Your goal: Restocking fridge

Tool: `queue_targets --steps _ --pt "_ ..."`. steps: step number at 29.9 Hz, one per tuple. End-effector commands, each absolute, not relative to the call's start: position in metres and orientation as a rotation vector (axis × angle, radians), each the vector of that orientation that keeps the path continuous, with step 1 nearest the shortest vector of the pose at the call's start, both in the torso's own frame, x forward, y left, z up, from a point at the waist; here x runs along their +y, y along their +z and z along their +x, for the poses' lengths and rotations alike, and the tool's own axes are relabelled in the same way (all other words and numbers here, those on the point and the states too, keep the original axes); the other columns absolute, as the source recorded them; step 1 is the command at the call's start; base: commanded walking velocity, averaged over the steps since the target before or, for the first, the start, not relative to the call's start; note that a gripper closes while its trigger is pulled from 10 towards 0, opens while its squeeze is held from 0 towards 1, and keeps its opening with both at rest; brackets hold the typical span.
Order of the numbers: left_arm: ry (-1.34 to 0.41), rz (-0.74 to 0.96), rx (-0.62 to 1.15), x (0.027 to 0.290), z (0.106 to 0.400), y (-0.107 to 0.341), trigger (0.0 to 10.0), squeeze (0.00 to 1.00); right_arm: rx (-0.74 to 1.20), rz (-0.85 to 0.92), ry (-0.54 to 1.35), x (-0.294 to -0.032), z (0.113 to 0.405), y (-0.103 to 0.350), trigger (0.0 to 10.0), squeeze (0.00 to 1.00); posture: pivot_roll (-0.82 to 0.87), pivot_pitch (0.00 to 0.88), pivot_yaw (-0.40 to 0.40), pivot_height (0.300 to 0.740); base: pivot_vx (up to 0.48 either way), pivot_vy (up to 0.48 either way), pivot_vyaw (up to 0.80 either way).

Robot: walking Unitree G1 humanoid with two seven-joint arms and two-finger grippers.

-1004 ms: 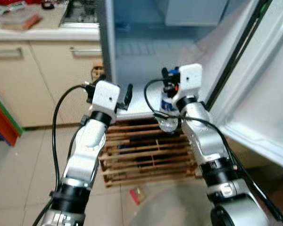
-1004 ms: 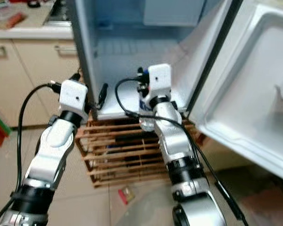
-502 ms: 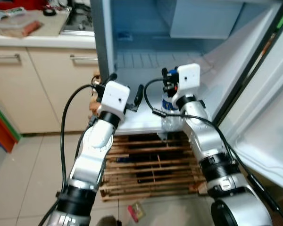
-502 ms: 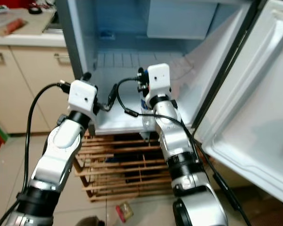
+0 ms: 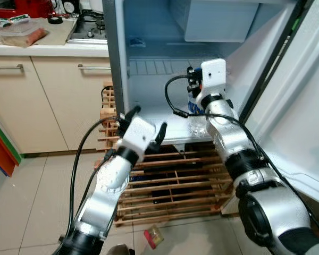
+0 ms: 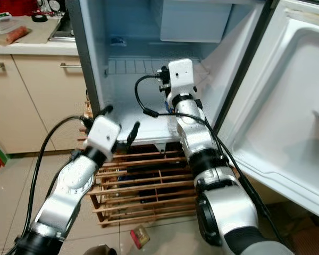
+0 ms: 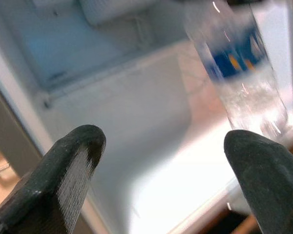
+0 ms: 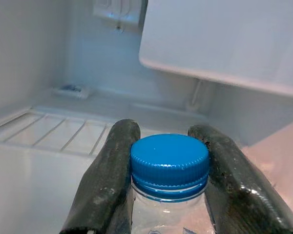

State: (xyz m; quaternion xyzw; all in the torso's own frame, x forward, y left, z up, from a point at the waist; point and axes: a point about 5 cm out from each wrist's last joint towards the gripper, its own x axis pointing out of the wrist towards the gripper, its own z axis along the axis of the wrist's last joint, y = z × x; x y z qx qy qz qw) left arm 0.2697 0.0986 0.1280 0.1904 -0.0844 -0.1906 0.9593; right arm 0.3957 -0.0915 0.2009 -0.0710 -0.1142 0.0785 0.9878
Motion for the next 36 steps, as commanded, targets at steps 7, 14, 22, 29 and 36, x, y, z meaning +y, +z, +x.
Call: queue_targets --steps 7,14,22,29,36 --pt "-0.329 0.397 -0.265 0.108 0.247 0.148 10.0 0.0 -0.355 -0.21 0.125 -0.08 0.396 0.212 10.0 0.0 0.2 0.152 -0.061 0.74 0.0 0.0 0.0" --pt "-0.296 0.397 -0.254 0.115 0.232 0.153 10.0 0.0 -0.325 -0.223 0.13 -0.071 0.389 0.189 10.0 0.0 0.22 0.216 -0.052 0.74 0.0 0.0 0.0" --pt "-0.255 0.386 -0.226 0.12 0.221 0.156 10.0 0.0 -0.354 -0.419 0.249 -0.055 0.379 0.171 10.0 0.0 0.21 0.27 -0.051 0.74 0.0 0.0 0.0" --pt "-0.227 0.389 -0.208 0.118 0.216 0.156 10.0 0.0 -0.328 -0.629 0.377 -0.046 0.373 0.154 10.0 0.0 0.21 0.3 -0.067 0.74 0.0 0.0 0.0" --pt "-0.234 0.378 -0.178 0.111 0.21 0.153 10.0 0.0 -0.258 -0.851 0.451 -0.047 0.368 0.13 10.0 0.04 0.21 0.309 -0.07 0.74 0.0 0.0 0.0"
